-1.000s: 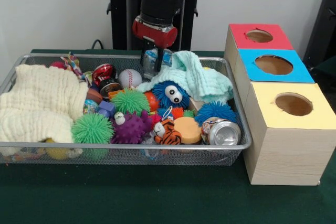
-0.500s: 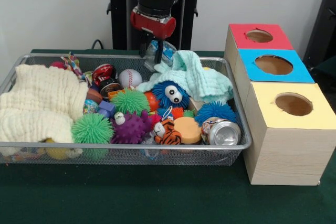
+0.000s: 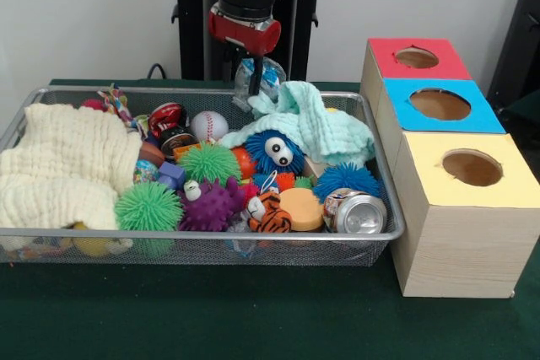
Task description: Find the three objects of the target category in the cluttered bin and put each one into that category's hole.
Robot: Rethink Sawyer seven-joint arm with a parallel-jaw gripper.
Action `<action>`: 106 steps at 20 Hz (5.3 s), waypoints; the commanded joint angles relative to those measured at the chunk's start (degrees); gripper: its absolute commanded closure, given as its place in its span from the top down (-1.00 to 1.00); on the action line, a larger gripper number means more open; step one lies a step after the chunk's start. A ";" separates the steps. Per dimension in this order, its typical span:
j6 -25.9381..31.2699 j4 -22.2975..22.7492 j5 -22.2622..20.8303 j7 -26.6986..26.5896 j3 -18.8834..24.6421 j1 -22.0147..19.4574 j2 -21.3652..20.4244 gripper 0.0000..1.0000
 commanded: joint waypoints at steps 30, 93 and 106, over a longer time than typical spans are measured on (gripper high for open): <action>25.85 -6.12 -6.72 3.51 1.68 -3.32 2.21 1.00; 18.61 -17.57 -17.91 4.10 4.38 -6.65 13.86 1.00; 20.73 -22.71 -19.43 1.36 5.14 -7.63 16.64 1.00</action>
